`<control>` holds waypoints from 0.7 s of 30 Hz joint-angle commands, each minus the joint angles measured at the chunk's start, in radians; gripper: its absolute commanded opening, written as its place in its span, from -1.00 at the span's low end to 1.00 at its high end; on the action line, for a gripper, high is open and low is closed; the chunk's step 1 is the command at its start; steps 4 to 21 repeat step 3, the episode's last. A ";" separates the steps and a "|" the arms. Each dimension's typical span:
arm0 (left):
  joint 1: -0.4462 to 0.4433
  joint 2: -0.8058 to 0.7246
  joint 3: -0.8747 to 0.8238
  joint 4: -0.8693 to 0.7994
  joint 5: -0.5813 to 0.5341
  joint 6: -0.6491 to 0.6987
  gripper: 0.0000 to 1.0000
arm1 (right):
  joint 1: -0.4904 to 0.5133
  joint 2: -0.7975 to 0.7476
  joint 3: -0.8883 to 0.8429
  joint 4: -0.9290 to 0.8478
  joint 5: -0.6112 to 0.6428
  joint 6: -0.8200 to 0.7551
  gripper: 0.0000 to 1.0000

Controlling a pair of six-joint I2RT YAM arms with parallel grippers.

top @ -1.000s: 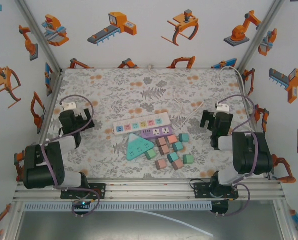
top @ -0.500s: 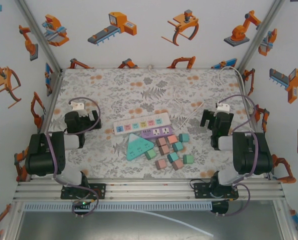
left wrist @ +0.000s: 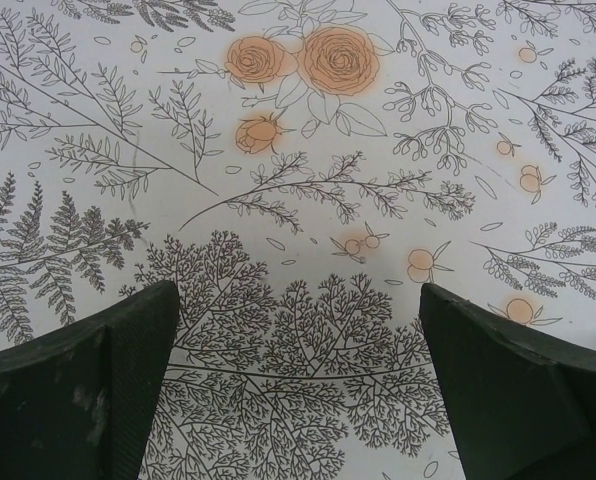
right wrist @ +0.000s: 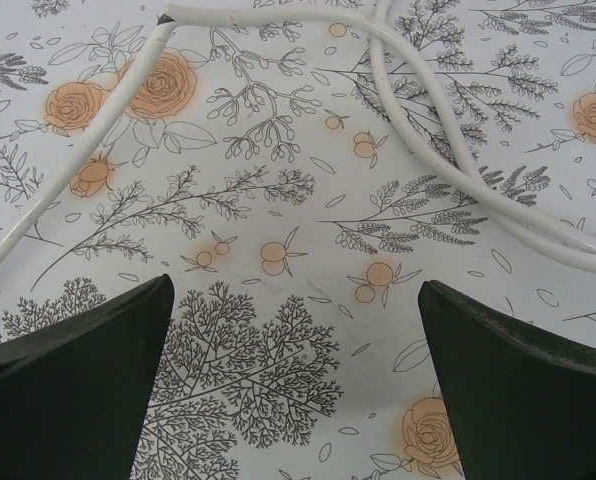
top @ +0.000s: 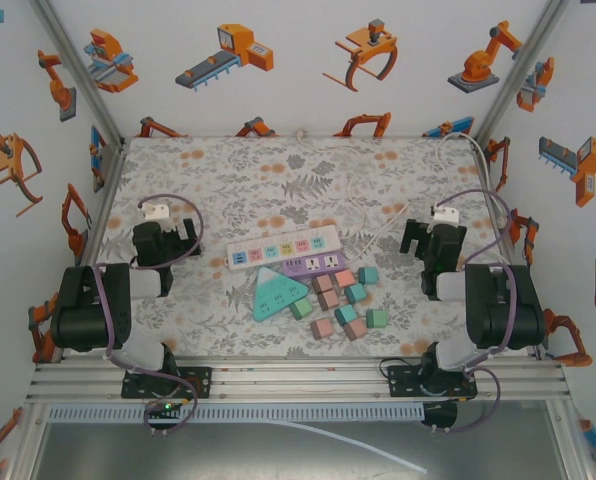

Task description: Pull the plug off the socket

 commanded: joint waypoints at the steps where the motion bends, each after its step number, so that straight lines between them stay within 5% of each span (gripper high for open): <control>1: -0.002 -0.010 0.014 0.023 -0.010 0.016 0.94 | 0.003 0.002 0.012 0.045 -0.001 -0.009 0.99; 21: -0.002 -0.010 0.015 0.023 -0.010 0.017 0.94 | 0.003 0.001 0.009 0.047 0.001 -0.008 0.99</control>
